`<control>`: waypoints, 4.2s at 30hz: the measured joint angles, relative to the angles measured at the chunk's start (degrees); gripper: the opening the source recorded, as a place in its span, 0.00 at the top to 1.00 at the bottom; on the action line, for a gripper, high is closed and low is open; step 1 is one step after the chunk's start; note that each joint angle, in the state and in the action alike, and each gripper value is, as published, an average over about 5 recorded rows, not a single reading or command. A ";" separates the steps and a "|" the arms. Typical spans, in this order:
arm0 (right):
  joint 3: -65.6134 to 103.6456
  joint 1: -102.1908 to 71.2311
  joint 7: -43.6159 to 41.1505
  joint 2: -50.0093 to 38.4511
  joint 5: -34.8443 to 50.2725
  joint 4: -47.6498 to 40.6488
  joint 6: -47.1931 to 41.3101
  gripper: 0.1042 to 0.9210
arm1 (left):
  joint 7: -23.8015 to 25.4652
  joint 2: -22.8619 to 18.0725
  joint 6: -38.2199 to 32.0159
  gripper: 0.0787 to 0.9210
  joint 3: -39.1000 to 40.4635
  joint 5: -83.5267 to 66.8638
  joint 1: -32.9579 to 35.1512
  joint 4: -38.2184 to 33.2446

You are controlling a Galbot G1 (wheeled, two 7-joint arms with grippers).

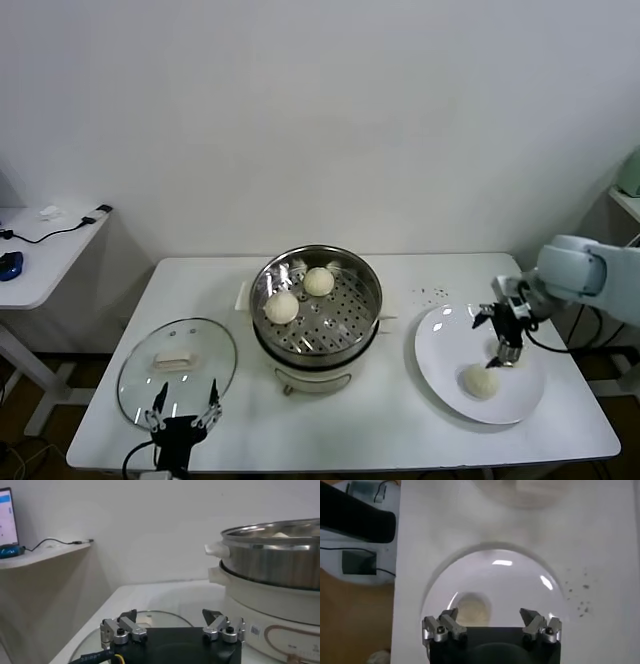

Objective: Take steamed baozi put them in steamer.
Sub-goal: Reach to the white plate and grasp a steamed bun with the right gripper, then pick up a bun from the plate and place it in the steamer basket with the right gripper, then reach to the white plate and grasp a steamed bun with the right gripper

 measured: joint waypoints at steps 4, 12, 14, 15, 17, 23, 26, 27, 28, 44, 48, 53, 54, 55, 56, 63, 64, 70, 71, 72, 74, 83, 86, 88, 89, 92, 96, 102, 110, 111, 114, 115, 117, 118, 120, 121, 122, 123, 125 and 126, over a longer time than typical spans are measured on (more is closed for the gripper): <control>3.59 -5.41 1.46 -0.80 -1.59 -0.91 -1.05 0.12 | 0.00 0.00 0.12 0.12 0.13 0.12 -0.13 0.28; 8.87 -12.77 3.20 -0.87 -3.36 -3.31 -2.12 0.12 | 0.00 -0.05 0.19 0.12 0.39 0.20 -0.46 0.65; 9.93 -14.18 3.52 -0.68 -3.65 -3.95 -2.30 0.12 | 0.00 -0.06 0.19 0.12 0.40 0.20 -0.44 0.66; 10.43 -14.83 3.69 -0.58 -3.79 -4.25 -2.38 0.12 | -0.01 -0.06 0.19 0.12 0.40 0.20 -0.43 0.67; 11.44 -16.10 4.04 -0.37 -4.08 -4.79 -2.58 0.12 | -0.04 -0.07 0.19 0.12 0.39 0.21 -0.42 0.70; 14.05 -19.34 4.67 0.44 -4.68 -6.22 -2.92 0.12 | -0.11 -0.10 0.18 0.12 0.35 0.23 -0.39 0.74; 14.91 -20.29 4.68 0.82 -4.84 -6.58 -2.94 0.12 | -0.13 -0.14 0.20 0.12 0.34 0.24 -0.34 0.74; 15.11 -20.53 4.66 0.94 -4.92 -6.64 -2.94 0.13 | -0.13 -0.15 0.21 0.12 0.34 0.24 -0.31 0.74; 15.30 -20.74 4.63 1.04 -5.02 -6.67 -2.93 0.14 | -0.14 -0.17 0.22 0.12 0.34 0.24 -0.27 0.74; 17.29 -18.96 0.42 1.37 -9.03 -7.51 -0.19 0.35 | -0.23 -0.49 0.48 0.12 0.65 0.40 0.21 -0.10; 16.87 -14.07 -2.72 2.59 -9.68 -8.21 2.13 0.35 | -0.22 -0.47 0.49 0.12 0.73 0.52 0.26 -0.28; 15.76 -5.11 -7.23 6.32 -8.51 -8.58 6.12 0.35 | -0.08 -0.22 0.68 0.12 0.71 0.66 0.19 -0.74; 15.72 -3.27 -8.10 7.38 -8.05 -8.51 7.03 0.35 | -0.05 -0.14 0.71 0.12 0.68 0.66 0.17 -0.81; 15.74 -1.55 -8.91 8.49 -7.56 -8.40 7.96 0.35 | -0.04 -0.06 0.73 0.12 0.66 0.66 0.13 -0.86; 15.83 0.12 -9.69 9.68 -7.04 -8.25 8.97 0.35 | -0.03 0.00 0.74 0.12 0.64 0.66 0.09 -0.89; 17.38 8.16 -13.37 19.53 -4.86 -5.65 17.22 0.35 | 0.07 0.34 0.76 0.12 0.60 0.61 -0.04 -1.07; 17.46 8.73 -13.64 21.02 -4.94 -5.07 18.46 0.35 | 0.06 0.37 0.76 0.12 0.56 0.58 0.00 -1.12; 17.13 9.82 -14.23 29.32 -7.90 -2.18 25.78 0.35 | -0.15 0.65 0.51 0.12 0.22 0.42 0.65 -1.32; 16.99 9.67 -14.22 30.53 -8.72 -1.92 26.96 0.35 | -0.20 0.69 0.46 0.12 0.18 0.42 0.78 -1.38; 16.84 9.46 -14.16 31.70 -9.60 -1.73 28.13 0.35 | -0.24 0.71 0.43 0.12 0.14 0.42 0.91 -1.45; 16.54 8.84 -13.95 33.85 -11.40 -1.49 30.18 0.35 | -0.29 0.70 0.41 0.12 0.07 0.42 1.12 -1.63; 15.67 4.54 -12.27 41.33 -18.22 -2.53 35.57 0.35 | -0.49 0.22 0.37 0.12 0.10 0.60 1.57 -1.91; 15.49 2.99 -11.88 43.23 -19.91 -3.62 36.45 0.35 | -0.59 0.18 0.32 0.12 0.02 0.60 1.72 -1.99; 15.36 1.93 -11.66 44.37 -20.93 -4.52 36.94 0.35 | -0.68 0.18 0.28 0.12 -0.10 0.56 1.77 -2.03; 15.31 1.41 -11.54 44.90 -21.38 -4.99 37.17 0.35 | -0.74 0.18 0.25 0.12 -0.16 0.53 1.78 -2.04; 15.26 -0.10 -11.23 46.29 -22.39 -6.40 37.69 0.34 | -0.85 0.18 0.18 0.12 -0.29 0.40 1.82 -2.04; 15.23 -1.80 -11.06 47.72 -23.21 -8.03 38.23 0.31 | -0.97 0.21 0.12 0.12 -0.36 0.28 1.72 -1.84; 15.33 -3.33 -10.90 48.59 -23.51 -9.67 39.02 0.15 | -1.09 0.29 0.08 0.12 -0.40 0.17 1.55 -1.56; 17.36 -2.26 -12.00 46.99 -22.01 -9.32 38.95 0.12 | -0.96 0.29 0.08 0.12 -0.28 0.14 1.77 -1.93; 17.63 -1.65 -12.51 46.34 -21.51 -9.21 38.91 0.12 | -0.92 0.28 0.09 0.12 -0.25 0.14 1.78 -2.05; 18.11 0.69 -14.45 43.65 -19.24 -9.29 38.66 0.12 | -0.87 0.24 0.14 0.12 -0.14 0.15 1.69 -2.24; 18.16 1.64 -15.21 42.54 -18.18 -9.53 38.52 0.12 | -0.86 0.23 0.15 0.12 -0.11 0.16 1.65 -2.24; 18.03 3.80 -16.86 40.06 -15.71 -10.47 38.12 0.12 | -0.82 0.22 0.16 0.12 -0.04 0.19 1.56 -2.24; 17.84 4.93 -17.67 38.79 -14.43 -11.14 37.87 0.12 | -0.79 0.21 0.18 0.12 0.00 0.21 1.51 -2.24; 17.14 7.22 -19.16 36.08 -11.95 -12.79 37.19 0.12 | -0.72 0.21 0.22 0.12 0.06 0.26 1.38 -2.27; 16.64 8.28 -19.73 34.70 -10.88 -13.60 36.74 0.12 | -0.69 0.21 0.24 0.12 0.09 0.28 1.31 -2.28; 16.02 9.27 -20.18 33.26 -9.92 -14.34 36.20 0.12 | -0.67 0.21 0.25 0.12 0.11 0.29 1.24 -2.29; 15.28 10.14 -20.49 31.74 -9.11 -14.98 35.57 0.12 | -0.66 0.21 0.26 0.12 0.12 0.30 1.16 -2.30; 13.51 11.43 -20.72 28.53 -7.95 -15.84 34.06 0.12 | -0.66 0.21 0.24 0.12 0.10 0.29 1.03 -2.24; 12.56 11.84 -20.64 26.82 -7.53 -16.08 33.21 0.12 | -0.66 0.21 0.22 0.12 0.07 0.27 1.00 -2.19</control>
